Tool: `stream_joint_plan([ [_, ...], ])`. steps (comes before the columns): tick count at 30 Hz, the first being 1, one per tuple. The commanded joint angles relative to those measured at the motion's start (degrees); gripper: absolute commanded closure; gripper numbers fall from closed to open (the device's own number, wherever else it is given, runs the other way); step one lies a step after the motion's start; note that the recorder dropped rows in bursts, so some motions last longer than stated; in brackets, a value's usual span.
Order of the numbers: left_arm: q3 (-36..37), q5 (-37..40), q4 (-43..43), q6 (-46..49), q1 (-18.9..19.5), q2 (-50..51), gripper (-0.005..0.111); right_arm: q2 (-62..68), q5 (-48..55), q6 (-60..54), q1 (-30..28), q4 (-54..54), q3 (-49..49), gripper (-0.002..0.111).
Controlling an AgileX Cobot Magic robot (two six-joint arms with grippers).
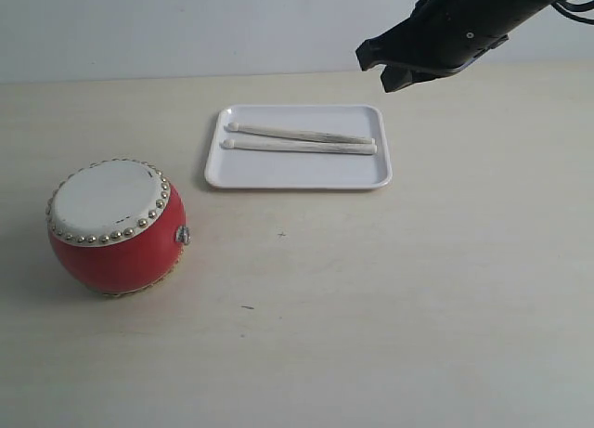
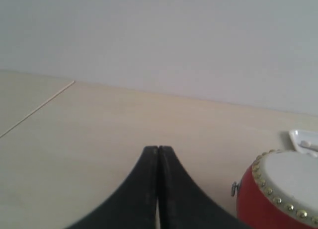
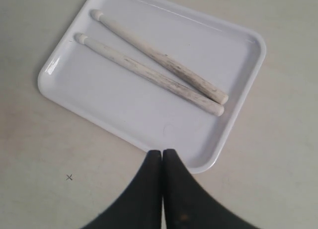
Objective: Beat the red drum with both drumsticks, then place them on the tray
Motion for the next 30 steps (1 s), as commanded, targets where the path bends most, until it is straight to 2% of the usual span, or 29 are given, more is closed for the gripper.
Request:
stream_joint_plan([
  [1,2.9,-3.4,-0.1,1.4,0.3,-0.3,0.107,-0.4,-0.5,0.0,-0.2,0.0,0.1,0.108],
  [10,2.9,-4.3,-0.4,1.4,0.3,-0.3,0.107,-0.4,-0.5,0.0,-0.2,0.0,0.1,0.108],
  [14,2.9,-3.3,-4.6,4.1,0.3,-0.3,0.107,-0.4,-0.5,0.0,-0.2,0.0,0.1,0.108],
  [19,2.9,-0.6,-9.2,9.1,0.3,-0.3,0.107,-0.4,-0.5,0.0,-0.2,0.0,0.1,0.108],
  [23,2.9,5.8,-9.2,9.1,0.3,-0.3,0.107,-0.4,-0.5,0.0,-0.2,0.0,0.1,0.108],
  [30,2.9,5.8,-9.2,9.1,0.3,-0.3,0.107,-0.4,-0.5,0.0,-0.2,0.0,0.1,0.108],
])
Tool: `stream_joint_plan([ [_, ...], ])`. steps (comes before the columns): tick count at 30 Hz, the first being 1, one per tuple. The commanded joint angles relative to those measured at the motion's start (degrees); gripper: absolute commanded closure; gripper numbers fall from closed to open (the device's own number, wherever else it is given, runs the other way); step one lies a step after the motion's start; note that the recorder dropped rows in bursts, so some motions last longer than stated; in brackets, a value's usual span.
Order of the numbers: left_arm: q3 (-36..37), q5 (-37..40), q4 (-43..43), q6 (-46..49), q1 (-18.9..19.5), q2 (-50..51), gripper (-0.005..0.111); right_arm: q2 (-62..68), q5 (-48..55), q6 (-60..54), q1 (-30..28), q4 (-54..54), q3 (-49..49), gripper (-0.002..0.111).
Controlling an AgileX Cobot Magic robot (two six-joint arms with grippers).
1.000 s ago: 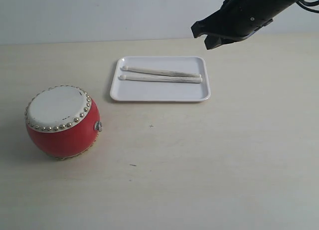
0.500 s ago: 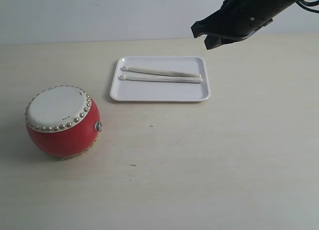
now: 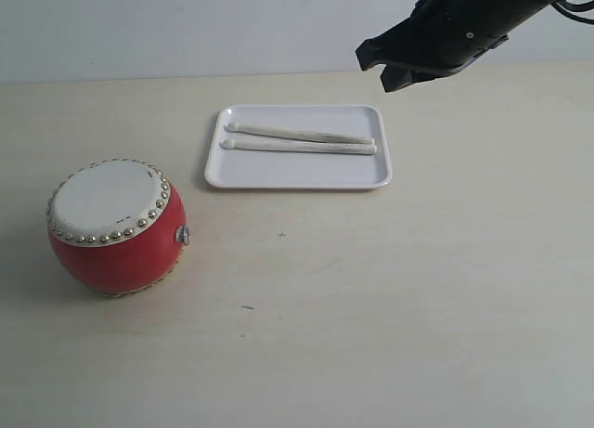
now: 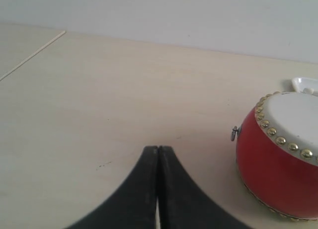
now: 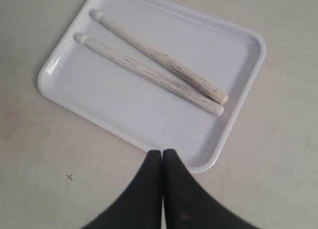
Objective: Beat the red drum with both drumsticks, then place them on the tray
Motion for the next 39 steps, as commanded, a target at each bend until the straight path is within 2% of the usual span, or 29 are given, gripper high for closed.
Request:
stream_joint_plan([
  [1,-0.1,0.2,-0.7,0.2,0.3,-0.3,0.107,-0.4,-0.5,0.0,-0.2,0.0,0.1,0.108],
  [39,-0.1,0.2,-0.5,0.1,0.4,-0.3,0.107,-0.4,-0.5,-0.9,-0.2,-0.1,0.1,0.108],
])
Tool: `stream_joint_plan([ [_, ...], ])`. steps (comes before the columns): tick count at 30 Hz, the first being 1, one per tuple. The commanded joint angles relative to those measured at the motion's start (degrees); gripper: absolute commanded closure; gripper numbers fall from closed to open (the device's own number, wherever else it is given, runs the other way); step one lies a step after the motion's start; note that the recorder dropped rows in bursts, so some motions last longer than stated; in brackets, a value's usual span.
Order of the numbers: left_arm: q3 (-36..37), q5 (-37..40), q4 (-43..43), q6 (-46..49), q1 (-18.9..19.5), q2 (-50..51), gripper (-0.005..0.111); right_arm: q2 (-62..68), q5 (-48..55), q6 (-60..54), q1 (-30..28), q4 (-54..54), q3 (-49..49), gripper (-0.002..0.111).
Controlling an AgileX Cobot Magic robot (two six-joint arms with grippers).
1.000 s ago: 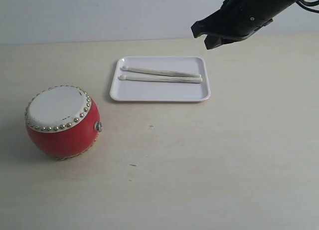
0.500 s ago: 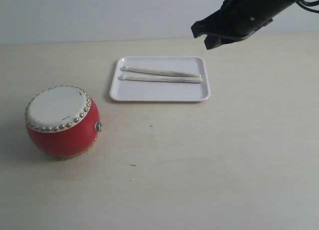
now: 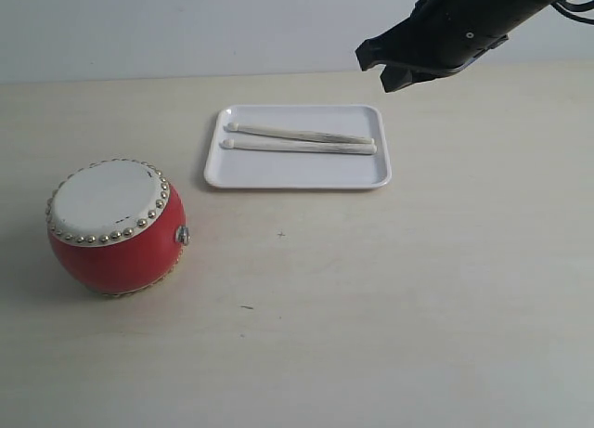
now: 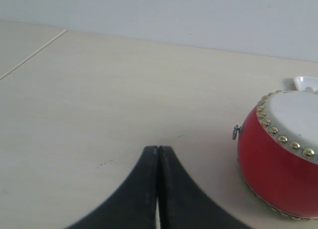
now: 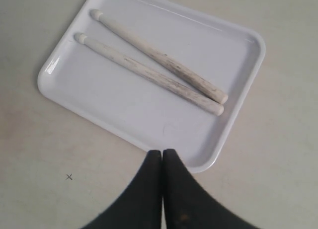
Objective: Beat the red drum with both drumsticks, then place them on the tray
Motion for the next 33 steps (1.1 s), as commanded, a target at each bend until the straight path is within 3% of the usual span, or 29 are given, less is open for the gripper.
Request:
stream_joint_plan([
  [1,-0.1,-0.2,-0.5,0.1,0.2,-0.3,0.107,-0.3,-0.5,-1.9,-0.2,-0.3,0.1,0.108],
  [5,-0.1,-0.2,-0.5,0.1,0.2,-0.3,0.107,-0.9,-3.7,-3.2,-0.2,-3.5,3.3,0.108],
  [13,-0.1,-0.2,-0.5,0.1,0.2,-0.3,0.107,-22.1,-26.7,-2.9,-0.2,-2.7,29.5,0.108],
  [16,-0.1,-0.2,-0.5,0.1,0.2,-0.3,0.107,-37.4,-36.0,-2.9,-0.3,-1.2,43.1,0.108],
  [25,-0.1,-0.2,-0.5,0.1,0.2,-0.3,0.107,-70.9,-37.3,1.6,-9.5,-1.2,59.8,0.108],
  [33,-0.1,-0.2,-0.5,0.2,0.2,-0.3,0.107,-91.7,-37.3,2.9,-10.5,-1.5,66.1,0.108],
])
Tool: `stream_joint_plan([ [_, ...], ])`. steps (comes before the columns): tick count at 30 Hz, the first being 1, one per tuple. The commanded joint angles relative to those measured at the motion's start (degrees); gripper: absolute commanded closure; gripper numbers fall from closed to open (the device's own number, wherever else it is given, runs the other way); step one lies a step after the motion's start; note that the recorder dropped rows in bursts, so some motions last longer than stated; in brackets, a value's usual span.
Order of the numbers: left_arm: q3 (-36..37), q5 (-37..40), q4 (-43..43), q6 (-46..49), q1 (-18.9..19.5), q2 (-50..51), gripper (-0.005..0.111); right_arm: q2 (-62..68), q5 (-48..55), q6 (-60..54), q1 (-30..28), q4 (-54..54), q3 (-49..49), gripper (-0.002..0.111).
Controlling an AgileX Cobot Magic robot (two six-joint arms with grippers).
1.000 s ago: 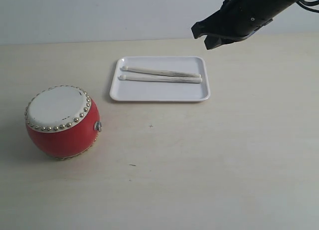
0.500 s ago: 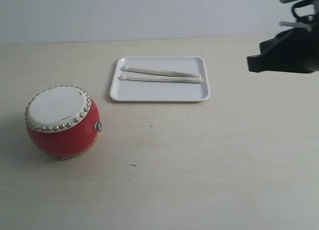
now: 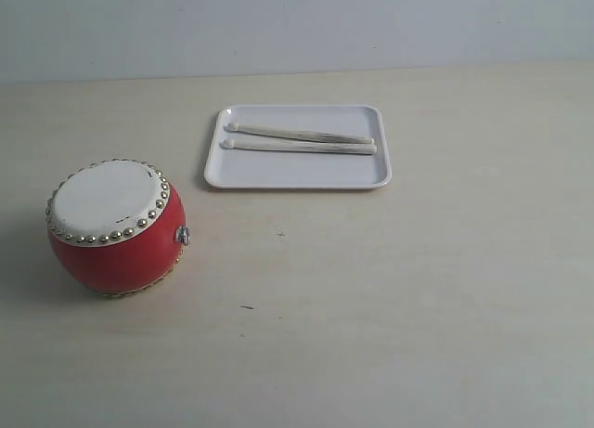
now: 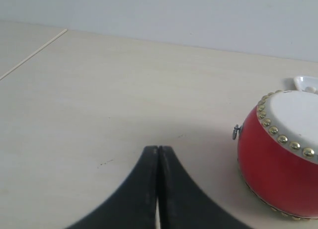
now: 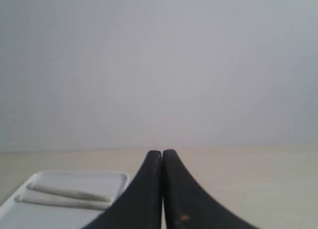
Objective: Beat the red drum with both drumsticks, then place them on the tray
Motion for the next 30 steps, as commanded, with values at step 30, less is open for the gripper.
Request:
stream_joint_plan([
  [30,-0.1,-0.3,-0.5,0.2,0.2,-0.3,0.107,-16.9,12.0,27.1,-6.8,-27.5,12.4,0.108],
])
